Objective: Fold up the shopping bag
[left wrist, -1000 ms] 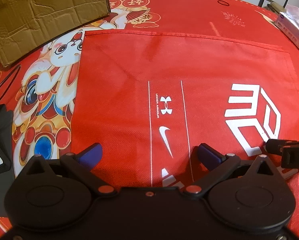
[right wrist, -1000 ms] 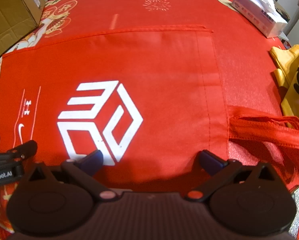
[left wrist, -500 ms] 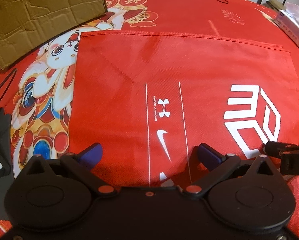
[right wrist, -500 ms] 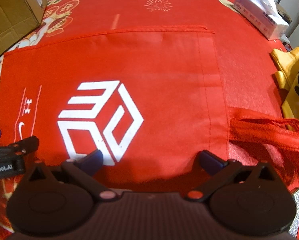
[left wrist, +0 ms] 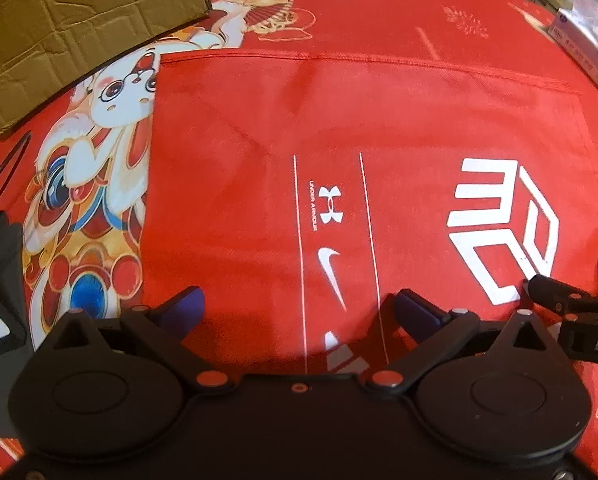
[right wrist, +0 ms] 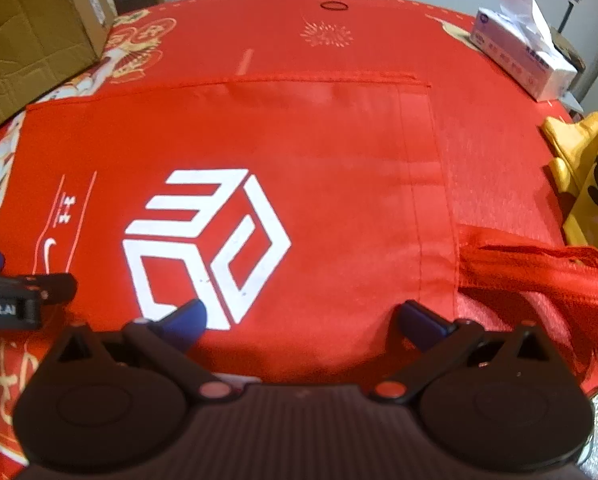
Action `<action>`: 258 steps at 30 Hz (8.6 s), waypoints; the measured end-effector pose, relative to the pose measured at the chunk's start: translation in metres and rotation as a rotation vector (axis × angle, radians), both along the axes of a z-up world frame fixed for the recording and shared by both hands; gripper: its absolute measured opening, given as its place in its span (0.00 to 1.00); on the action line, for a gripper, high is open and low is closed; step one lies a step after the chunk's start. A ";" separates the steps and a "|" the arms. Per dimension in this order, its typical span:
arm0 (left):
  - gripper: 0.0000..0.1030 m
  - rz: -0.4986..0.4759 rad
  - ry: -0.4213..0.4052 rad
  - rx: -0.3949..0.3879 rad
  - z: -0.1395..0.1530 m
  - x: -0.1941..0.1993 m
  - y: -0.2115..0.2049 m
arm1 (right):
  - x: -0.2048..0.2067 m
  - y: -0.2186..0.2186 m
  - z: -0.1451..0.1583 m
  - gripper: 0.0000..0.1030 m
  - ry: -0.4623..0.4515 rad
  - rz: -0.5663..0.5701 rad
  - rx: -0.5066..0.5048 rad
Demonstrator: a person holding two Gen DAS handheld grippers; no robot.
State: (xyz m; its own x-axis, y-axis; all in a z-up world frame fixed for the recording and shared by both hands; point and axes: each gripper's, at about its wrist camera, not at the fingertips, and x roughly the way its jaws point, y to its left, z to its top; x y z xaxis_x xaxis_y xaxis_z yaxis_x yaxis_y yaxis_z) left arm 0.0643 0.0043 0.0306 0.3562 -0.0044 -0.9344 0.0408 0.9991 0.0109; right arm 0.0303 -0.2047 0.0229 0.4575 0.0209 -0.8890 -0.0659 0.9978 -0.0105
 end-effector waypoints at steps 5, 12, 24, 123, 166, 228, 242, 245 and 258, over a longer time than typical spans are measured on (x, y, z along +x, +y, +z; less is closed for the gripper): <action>1.00 0.041 -0.034 -0.026 0.016 -0.017 0.014 | -0.008 0.003 0.000 0.99 -0.016 0.068 -0.011; 1.00 0.176 0.012 -0.151 0.028 -0.040 0.051 | -0.016 0.008 0.000 0.99 -0.054 0.112 -0.040; 1.00 0.048 -0.046 -0.030 0.024 -0.054 0.053 | -0.031 0.008 0.005 0.99 -0.110 0.161 -0.050; 1.00 -0.477 0.064 -0.171 0.000 0.080 0.004 | -0.037 -0.034 0.009 0.92 -0.054 -0.298 0.341; 1.00 -0.363 -0.082 0.061 0.005 0.036 0.021 | 0.003 -0.115 0.014 0.56 -0.046 -0.345 0.556; 1.00 -0.009 -0.107 0.000 -0.004 -0.085 0.014 | -0.102 -0.053 -0.003 0.36 0.041 -0.245 0.631; 1.00 0.056 -0.142 0.009 -0.004 -0.090 0.010 | -0.136 -0.056 0.062 0.71 -0.296 0.241 0.105; 1.00 0.071 -0.158 0.012 -0.004 -0.094 0.009 | -0.131 -0.048 0.051 0.71 -0.321 0.314 0.095; 1.00 0.159 -0.158 0.039 0.003 -0.103 0.013 | -0.100 -0.009 -0.006 0.78 -0.303 0.291 0.106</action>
